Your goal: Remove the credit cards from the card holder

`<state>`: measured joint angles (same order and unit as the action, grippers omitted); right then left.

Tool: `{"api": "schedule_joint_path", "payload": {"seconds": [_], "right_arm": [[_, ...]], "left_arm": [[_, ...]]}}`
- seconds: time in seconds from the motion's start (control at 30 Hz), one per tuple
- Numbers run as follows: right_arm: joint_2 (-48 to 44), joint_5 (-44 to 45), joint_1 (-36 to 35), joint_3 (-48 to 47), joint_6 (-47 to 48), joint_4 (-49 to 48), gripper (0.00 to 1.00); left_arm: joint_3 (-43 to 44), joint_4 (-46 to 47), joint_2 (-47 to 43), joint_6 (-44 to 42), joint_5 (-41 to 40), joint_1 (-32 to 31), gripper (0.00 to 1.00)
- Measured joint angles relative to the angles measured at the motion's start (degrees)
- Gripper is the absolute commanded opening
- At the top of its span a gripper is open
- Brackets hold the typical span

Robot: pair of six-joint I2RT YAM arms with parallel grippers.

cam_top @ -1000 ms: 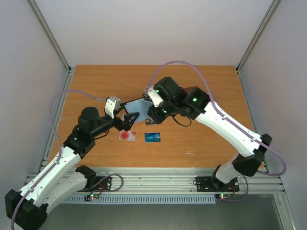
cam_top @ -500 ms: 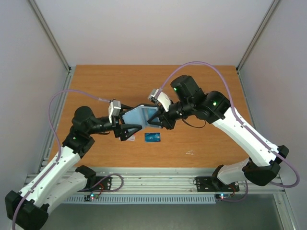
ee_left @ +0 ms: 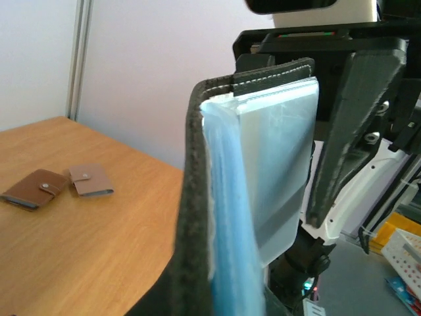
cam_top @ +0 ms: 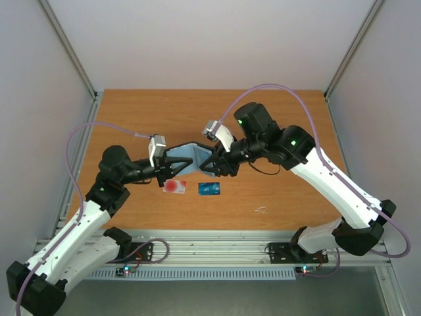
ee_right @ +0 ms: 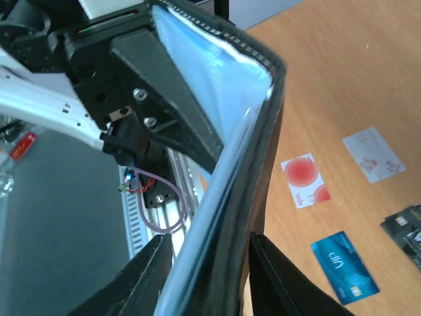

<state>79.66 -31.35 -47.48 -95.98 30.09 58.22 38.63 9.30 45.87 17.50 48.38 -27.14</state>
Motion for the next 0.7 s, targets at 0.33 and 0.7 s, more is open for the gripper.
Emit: {"api": "schedule_joint_path", "payload": {"seconds": [0.33,0.7], "right_arm": [[-9.0,-0.8,7.6,6.9,0.7,-1.7,0.39],[-8.0,0.9,7.6,7.4,0.1,-3.4,0.28]], "left_arm": [[0.0,-0.1,0.0,0.8,-1.9,0.0,0.00],[0.0,-0.1,0.0,1.4,-2.1,0.0,0.00]]}}
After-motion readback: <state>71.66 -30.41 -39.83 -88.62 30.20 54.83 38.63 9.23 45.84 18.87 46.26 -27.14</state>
